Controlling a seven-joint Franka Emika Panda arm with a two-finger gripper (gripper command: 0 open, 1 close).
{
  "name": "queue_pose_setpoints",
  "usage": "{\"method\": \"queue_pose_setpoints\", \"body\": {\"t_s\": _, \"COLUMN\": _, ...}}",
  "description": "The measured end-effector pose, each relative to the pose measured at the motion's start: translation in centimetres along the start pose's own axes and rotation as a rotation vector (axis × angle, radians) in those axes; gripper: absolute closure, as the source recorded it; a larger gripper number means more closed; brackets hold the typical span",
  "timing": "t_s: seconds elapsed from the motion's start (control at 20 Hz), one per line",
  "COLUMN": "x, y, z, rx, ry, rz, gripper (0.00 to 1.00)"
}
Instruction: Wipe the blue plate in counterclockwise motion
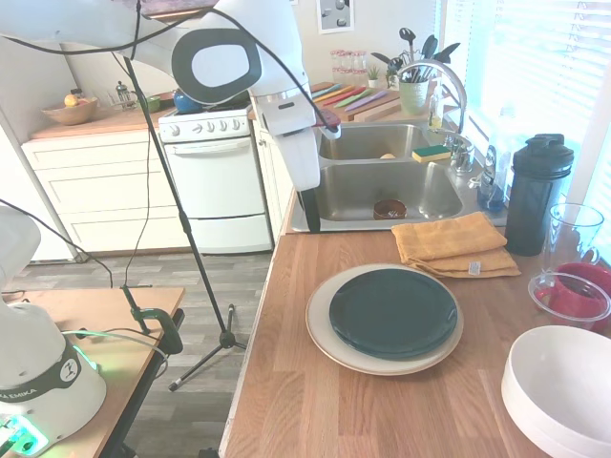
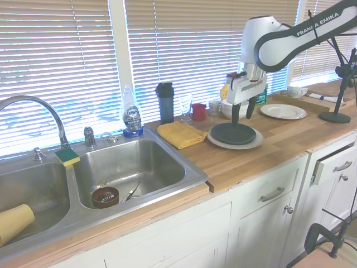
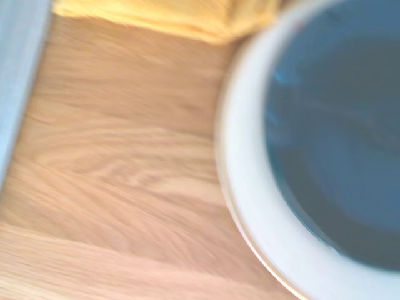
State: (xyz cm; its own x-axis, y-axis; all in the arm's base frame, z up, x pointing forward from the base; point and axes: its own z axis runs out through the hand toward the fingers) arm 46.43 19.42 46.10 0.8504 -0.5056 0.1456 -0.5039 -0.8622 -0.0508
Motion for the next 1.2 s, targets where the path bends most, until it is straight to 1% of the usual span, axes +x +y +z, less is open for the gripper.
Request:
{"method": "queue_pose_setpoints", "body": {"t_s": 0.1, "x": -0.4, "y": -1.5, "z": -0.5, "rx": 0.002, "ry": 0.008, "rz": -0.025, "gripper": 0.00}}
{"method": "queue_pose_setpoints", "body": {"t_s": 0.2, "x": -0.6, "y": -3.2, "z": -0.9, "rx": -0.006, "ry": 0.010, "rz": -0.029, "gripper": 0.00}}
{"method": "queue_pose_setpoints", "body": {"t_s": 0.3, "x": -0.3, "y": -4.9, "z": -1.1, "rx": -0.024, "ry": -0.002, "rz": -0.007, "gripper": 0.00}}
{"method": "queue_pose_setpoints", "body": {"t_s": 0.45, "x": 1.8, "y": -7.7, "z": -1.1, "rx": -0.045, "ry": -0.014, "rz": 0.027, "gripper": 0.00}}
{"method": "queue_pose_setpoints", "body": {"t_s": 0.55, "x": 3.2, "y": -10.0, "z": -0.7, "rx": -0.028, "ry": -0.008, "rz": 0.032, "gripper": 0.00}}
{"method": "queue_pose_setpoints", "body": {"t_s": 0.65, "x": 3.9, "y": -11.9, "z": -0.1, "rx": -0.018, "ry": 0.005, "rz": 0.012, "gripper": 0.00}}
{"method": "queue_pose_setpoints", "body": {"t_s": 0.75, "x": 3.9, "y": -13.3, "z": 1.1, "rx": -0.026, "ry": 0.020, "rz": -0.006, "gripper": 0.00}}
{"method": "queue_pose_setpoints", "body": {"t_s": 0.85, "x": 4.1, "y": -14.1, "z": 2.6, "rx": -0.033, "ry": 0.044, "rz": -0.006, "gripper": 0.00}}
{"method": "queue_pose_setpoints", "body": {"t_s": 0.95, "x": 4.8, "y": -14.2, "z": 4.1, "rx": -0.043, "ry": 0.080, "rz": -0.008, "gripper": 0.00}}
{"method": "queue_pose_setpoints", "body": {"t_s": 1.05, "x": 5.9, "y": -13.8, "z": 5.5, "rx": -0.060, "ry": 0.137, "rz": -0.020, "gripper": 0.00}}
{"method": "queue_pose_setpoints", "body": {"t_s": 1.2, "x": 6.3, "y": -13.3, "z": 7.4, "rx": -0.080, "ry": 0.202, "rz": -0.045, "gripper": 0.00}}
